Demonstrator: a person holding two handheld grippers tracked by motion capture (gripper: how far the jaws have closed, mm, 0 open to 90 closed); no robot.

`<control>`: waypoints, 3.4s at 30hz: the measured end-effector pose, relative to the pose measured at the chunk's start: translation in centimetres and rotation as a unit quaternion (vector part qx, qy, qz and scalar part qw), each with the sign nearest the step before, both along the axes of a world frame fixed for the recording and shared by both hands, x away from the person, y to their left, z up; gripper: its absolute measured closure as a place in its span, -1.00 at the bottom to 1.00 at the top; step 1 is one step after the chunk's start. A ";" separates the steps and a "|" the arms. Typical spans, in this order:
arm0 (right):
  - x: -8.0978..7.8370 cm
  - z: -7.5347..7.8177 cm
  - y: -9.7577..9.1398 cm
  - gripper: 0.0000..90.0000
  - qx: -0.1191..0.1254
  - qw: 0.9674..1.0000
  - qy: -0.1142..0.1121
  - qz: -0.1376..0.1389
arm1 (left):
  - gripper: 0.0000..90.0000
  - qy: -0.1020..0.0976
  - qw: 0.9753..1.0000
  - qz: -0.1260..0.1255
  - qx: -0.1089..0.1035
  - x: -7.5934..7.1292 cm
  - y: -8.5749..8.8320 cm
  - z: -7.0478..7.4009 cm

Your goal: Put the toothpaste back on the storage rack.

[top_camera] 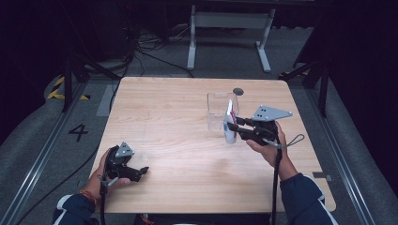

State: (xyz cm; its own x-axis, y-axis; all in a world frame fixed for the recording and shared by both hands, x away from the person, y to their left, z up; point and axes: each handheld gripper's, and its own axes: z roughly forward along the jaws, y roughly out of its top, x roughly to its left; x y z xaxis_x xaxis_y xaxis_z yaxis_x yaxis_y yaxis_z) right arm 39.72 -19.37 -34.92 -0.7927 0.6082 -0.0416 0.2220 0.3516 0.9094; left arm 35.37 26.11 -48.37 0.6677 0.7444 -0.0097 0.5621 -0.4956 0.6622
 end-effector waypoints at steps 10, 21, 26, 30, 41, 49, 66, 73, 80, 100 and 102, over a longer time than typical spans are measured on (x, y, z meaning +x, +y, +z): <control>1.0 1.9 -0.1 0.55 0.004 1.000 -0.020 -0.018 | -0.99 0.000 1.000 0.000 0.000 0.0 0.0 0.0; 2.3 3.1 0.1 0.55 0.013 0.999 -0.028 -0.036 | -0.99 0.000 1.000 0.000 0.000 0.0 0.0 0.0; 3.1 3.4 0.1 0.55 0.024 0.998 -0.033 -0.043 | -0.99 0.000 1.000 -0.001 -0.001 0.0 0.0 0.0; 3.7 3.4 0.2 0.55 0.025 0.998 -0.038 -0.050 | -0.98 0.000 1.000 0.000 0.000 0.0 0.0 0.0; 5.9 3.1 0.6 0.56 0.020 0.997 -0.033 -0.068 | -0.99 0.000 1.000 -0.001 -0.001 0.0 0.0 0.0; 7.3 2.2 0.8 0.56 0.019 0.996 -0.029 -0.080 | -0.99 0.000 1.000 -0.001 0.000 0.0 0.0 0.0; 9.5 0.1 0.4 0.58 0.022 0.994 -0.015 -0.108 | -0.99 0.000 1.000 0.000 -0.002 0.0 0.0 0.0; 10.1 -1.1 0.4 0.58 0.018 0.993 -0.005 -0.117 | -0.99 0.000 1.000 0.000 -0.001 0.0 0.0 0.0; 10.6 -2.5 0.3 0.60 0.015 0.993 0.008 -0.121 | -0.98 0.000 1.000 0.000 -0.001 0.0 0.0 0.0; 9.6 -3.0 0.8 0.79 -0.003 0.996 0.009 -0.093 | -0.98 -0.004 1.000 0.000 0.001 0.0 0.1 0.0; 9.5 -3.0 0.7 0.76 -0.015 0.995 0.008 -0.096 | -0.98 -0.002 1.000 0.000 0.001 0.0 0.1 0.0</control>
